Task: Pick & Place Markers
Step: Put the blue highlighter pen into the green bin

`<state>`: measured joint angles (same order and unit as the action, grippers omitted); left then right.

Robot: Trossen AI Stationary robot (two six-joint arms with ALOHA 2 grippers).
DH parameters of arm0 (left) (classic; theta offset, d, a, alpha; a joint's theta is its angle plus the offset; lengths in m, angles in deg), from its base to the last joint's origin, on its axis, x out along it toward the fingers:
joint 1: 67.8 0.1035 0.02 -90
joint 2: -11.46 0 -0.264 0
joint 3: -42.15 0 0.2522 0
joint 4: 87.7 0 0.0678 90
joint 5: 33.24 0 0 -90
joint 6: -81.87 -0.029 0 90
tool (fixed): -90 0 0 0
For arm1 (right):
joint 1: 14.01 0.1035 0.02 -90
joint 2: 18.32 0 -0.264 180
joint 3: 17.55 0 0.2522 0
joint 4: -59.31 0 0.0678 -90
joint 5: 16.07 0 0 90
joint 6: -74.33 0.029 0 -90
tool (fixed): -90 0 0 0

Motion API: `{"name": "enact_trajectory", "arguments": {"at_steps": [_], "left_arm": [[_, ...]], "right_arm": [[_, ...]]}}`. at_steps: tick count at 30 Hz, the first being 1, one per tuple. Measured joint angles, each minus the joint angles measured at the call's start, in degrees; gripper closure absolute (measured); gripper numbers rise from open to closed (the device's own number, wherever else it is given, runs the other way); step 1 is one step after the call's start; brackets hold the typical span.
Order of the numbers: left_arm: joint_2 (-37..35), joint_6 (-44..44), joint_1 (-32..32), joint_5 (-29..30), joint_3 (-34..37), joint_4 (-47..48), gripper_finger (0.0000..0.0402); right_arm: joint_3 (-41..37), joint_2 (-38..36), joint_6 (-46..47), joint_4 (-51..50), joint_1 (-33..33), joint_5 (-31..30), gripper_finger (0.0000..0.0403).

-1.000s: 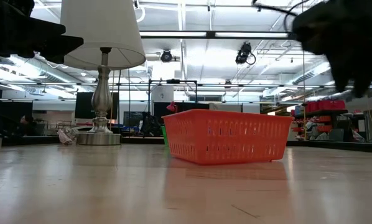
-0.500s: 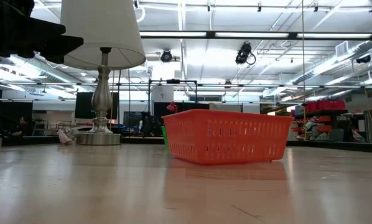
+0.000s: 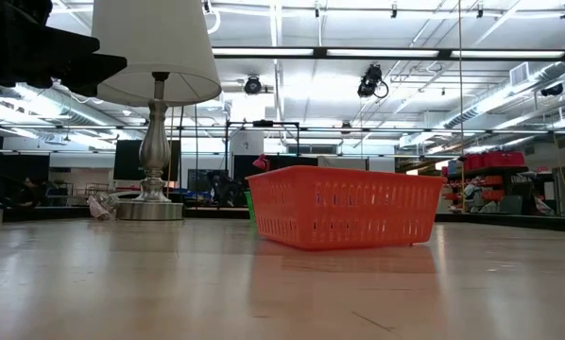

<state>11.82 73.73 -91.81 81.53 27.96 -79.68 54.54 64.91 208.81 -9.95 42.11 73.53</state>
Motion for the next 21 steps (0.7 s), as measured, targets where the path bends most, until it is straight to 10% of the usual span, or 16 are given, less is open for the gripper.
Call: {"name": "enact_trajectory", "arguments": {"at_steps": [21], "left_arm": [[0.0, 0.0, 0.0, 0.0, 0.0, 0.0, 0.0129]], "right_arm": [[0.0, 11.0, -3.6, -0.8, -0.6, 0.0, 0.024]]}}
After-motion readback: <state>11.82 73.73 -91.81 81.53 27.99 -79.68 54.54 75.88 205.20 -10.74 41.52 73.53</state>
